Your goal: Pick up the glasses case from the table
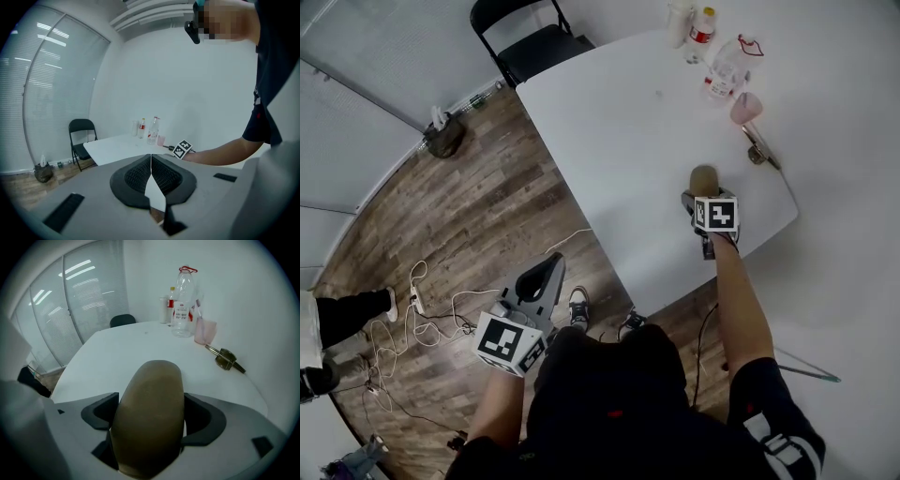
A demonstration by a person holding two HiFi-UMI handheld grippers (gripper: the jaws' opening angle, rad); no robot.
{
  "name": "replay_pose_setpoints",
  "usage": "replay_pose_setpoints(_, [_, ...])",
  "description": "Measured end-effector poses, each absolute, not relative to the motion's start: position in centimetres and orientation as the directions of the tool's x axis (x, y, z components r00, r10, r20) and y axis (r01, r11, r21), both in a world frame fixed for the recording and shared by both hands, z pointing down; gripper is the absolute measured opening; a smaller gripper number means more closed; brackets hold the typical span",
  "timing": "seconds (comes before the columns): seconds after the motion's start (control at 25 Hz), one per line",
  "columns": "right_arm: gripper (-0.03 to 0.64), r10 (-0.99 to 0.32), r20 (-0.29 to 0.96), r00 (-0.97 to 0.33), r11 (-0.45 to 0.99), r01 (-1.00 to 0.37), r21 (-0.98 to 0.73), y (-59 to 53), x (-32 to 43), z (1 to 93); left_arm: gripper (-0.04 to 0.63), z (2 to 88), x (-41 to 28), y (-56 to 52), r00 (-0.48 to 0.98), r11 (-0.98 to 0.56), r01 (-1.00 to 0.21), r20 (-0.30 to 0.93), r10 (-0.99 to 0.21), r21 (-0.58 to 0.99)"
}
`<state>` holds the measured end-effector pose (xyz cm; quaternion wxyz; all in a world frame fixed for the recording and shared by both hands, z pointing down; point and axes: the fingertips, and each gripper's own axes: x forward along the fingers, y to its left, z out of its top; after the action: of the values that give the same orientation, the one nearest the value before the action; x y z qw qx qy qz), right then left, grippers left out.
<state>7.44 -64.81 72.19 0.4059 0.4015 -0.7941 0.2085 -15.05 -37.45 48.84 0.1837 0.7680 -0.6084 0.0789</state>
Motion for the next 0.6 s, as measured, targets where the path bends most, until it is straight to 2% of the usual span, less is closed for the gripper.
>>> replay_pose_setpoints(0.6, [0.403,-0.506,0.788,-0.350,0.515,-0.856,-0.049,-65.3,7.2,73.1,0.023,49.0,-15.3,-37.2,0.289,-0.234,-0.953,0.338,-0.895,0.194])
